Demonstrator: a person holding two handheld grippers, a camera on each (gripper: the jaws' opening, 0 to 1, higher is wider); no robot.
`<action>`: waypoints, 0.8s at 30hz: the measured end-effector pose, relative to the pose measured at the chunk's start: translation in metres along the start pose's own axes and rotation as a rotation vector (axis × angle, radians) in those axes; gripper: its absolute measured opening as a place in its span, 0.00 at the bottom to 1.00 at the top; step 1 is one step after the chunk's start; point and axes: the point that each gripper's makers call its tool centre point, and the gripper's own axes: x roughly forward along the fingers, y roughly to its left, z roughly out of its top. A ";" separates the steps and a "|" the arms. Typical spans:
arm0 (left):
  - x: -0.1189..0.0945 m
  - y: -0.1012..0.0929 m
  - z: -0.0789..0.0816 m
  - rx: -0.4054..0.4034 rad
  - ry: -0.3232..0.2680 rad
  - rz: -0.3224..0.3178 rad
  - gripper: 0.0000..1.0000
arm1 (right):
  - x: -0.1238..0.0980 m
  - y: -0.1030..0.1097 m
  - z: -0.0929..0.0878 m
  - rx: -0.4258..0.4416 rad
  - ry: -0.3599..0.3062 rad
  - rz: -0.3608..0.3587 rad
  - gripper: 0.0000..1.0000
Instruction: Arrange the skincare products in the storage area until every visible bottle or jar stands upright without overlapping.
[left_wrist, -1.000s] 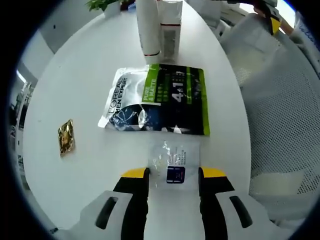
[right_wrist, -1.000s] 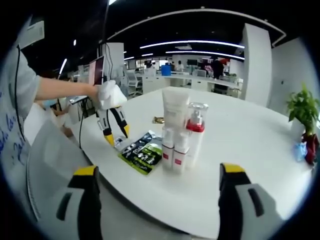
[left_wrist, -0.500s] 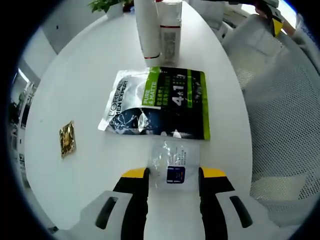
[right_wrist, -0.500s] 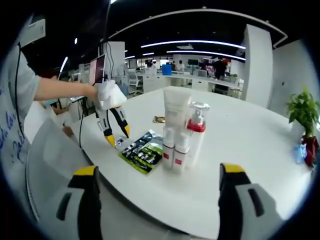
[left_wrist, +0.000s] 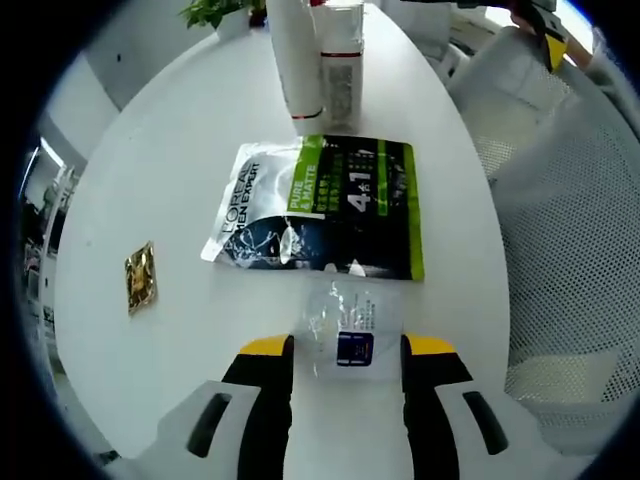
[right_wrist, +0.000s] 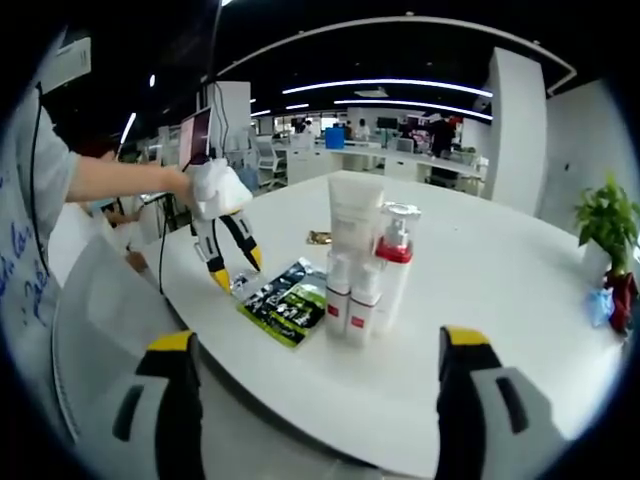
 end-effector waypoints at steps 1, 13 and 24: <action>0.000 0.000 0.000 0.001 0.000 0.001 0.43 | 0.000 0.000 0.000 0.001 0.001 0.002 1.00; -0.003 0.000 -0.003 0.003 0.020 0.045 0.49 | 0.000 0.002 0.000 -0.003 -0.002 0.008 1.00; -0.021 -0.001 -0.005 -0.065 -0.010 0.139 0.56 | -0.001 0.001 0.002 -0.004 -0.014 0.002 1.00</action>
